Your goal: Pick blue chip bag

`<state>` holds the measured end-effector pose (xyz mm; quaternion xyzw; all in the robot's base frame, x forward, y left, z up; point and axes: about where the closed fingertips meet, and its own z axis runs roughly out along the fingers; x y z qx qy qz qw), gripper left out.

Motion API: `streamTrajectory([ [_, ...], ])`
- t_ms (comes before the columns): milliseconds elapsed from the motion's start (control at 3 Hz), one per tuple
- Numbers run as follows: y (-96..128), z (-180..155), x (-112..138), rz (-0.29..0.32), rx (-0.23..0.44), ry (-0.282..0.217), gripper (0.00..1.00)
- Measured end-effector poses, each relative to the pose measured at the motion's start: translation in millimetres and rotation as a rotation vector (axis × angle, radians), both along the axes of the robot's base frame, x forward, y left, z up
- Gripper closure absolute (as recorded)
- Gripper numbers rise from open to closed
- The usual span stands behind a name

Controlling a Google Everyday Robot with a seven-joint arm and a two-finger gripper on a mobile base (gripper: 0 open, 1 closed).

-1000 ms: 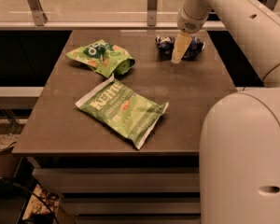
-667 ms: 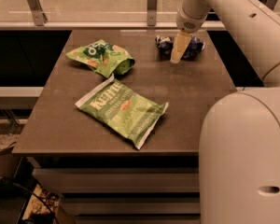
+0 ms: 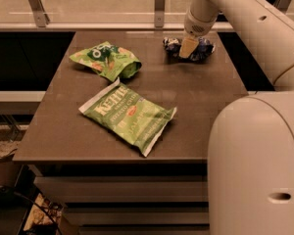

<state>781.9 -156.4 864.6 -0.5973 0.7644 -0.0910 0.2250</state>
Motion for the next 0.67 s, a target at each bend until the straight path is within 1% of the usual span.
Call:
streamTrajectory([
  [667, 2.2, -7.3, 1.1, 0.003, -0.001, 0.010, 0.87],
])
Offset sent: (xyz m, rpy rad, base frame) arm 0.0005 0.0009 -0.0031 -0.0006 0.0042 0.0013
